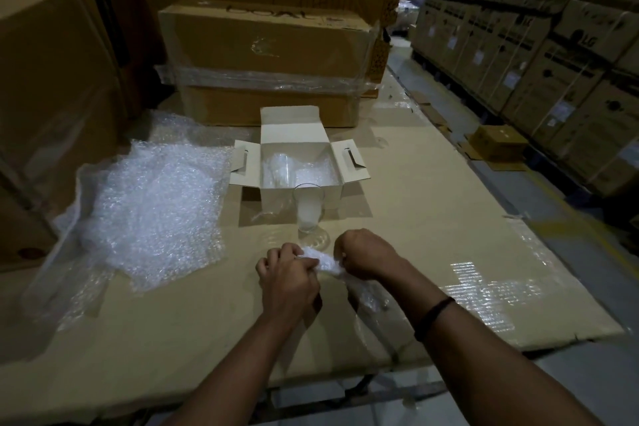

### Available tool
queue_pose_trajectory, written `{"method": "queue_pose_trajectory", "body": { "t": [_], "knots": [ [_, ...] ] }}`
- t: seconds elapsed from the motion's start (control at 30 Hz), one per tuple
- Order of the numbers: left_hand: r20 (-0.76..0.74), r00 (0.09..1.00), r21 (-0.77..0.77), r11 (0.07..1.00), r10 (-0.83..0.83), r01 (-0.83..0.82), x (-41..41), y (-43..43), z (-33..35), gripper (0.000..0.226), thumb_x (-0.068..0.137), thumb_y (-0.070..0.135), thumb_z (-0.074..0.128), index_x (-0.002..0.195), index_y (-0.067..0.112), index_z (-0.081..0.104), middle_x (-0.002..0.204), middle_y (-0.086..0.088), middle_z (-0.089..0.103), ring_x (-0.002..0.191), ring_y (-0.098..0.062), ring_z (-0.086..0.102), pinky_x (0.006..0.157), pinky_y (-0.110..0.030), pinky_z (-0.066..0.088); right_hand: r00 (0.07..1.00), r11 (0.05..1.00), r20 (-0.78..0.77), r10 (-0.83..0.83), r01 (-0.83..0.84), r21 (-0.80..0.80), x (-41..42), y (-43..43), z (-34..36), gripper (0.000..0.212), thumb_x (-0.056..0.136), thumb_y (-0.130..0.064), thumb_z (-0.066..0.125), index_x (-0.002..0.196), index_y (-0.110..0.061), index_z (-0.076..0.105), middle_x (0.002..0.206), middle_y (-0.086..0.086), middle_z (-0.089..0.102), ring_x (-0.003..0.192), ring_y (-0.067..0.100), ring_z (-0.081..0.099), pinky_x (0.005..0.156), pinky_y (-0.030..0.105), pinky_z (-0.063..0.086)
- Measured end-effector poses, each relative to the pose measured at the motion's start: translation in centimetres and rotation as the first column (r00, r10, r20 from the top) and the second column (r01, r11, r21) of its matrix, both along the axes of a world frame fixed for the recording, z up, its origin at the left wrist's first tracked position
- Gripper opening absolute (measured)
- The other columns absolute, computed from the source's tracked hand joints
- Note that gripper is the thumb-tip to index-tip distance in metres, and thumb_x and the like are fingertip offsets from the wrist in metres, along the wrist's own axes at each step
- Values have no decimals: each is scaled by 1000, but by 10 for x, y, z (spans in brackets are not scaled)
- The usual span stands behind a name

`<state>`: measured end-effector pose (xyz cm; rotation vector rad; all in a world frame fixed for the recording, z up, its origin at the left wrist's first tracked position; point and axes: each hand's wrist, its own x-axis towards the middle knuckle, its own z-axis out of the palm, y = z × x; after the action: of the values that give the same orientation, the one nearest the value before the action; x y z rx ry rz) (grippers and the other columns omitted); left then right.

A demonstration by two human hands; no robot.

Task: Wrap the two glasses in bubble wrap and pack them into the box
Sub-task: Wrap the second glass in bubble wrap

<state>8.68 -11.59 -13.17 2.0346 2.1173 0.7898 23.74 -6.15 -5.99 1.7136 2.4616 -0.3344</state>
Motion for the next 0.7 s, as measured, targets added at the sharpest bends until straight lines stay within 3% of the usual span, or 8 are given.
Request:
{"method": "queue_pose_trajectory", "body": {
  "t": [0.1,0.23,0.33,0.4,0.47,0.6,0.7],
  "knots": [
    [98,995,-66,998,-12,18,-2,1,5,27,83,25,56,96,35,76,107,8,56,102,-19,46,85,-34,23,997,994,-26,-66,63,-87,-4,3,-5,32,84,-14,57,115,-21,56,117,6,61,108,27,58,83,34,48],
    [511,859,-7,1000,16,-14,-9,11,14,44,73,-10,56,101,20,72,105,3,54,105,-23,53,91,-33,43,986,990,-97,-133,128,-60,6,10,-5,30,82,-15,60,108,-29,61,111,4,66,102,25,61,76,28,45],
    [632,765,-46,991,124,-123,-14,28,19,45,76,-10,52,114,13,63,113,-4,59,103,-26,57,89,-38,50,884,946,-337,-324,304,-114,29,16,10,22,80,-7,59,93,-22,66,95,10,70,78,26,66,62,25,47],
    [666,727,-122,986,166,-114,-17,44,20,46,79,-1,64,122,12,58,117,-5,61,98,-22,59,85,-34,50,650,882,-602,-463,408,-238,44,16,24,15,81,2,58,87,-11,63,78,13,65,55,24,59,48,28,47],
    [701,699,-168,985,137,-25,-19,59,17,62,76,12,79,132,15,53,121,0,61,104,-19,59,88,-32,49,369,819,-756,-541,435,-374,52,16,35,9,84,5,57,85,-4,60,68,14,62,48,23,53,43,29,47],
    [652,752,-190,981,97,38,-19,81,16,58,61,40,87,111,31,59,106,8,69,95,-18,65,80,-36,53,-131,694,-785,-605,396,-601,47,23,38,22,85,16,47,80,-1,61,75,19,62,54,22,57,51,29,56],
    [568,819,-157,988,87,4,-17,85,13,46,67,51,81,102,29,62,97,6,69,88,-18,62,74,-34,51,-373,662,-697,-612,240,-710,37,31,39,29,85,17,42,90,2,66,84,18,69,69,19,67,65,25,60]
  ]
}}
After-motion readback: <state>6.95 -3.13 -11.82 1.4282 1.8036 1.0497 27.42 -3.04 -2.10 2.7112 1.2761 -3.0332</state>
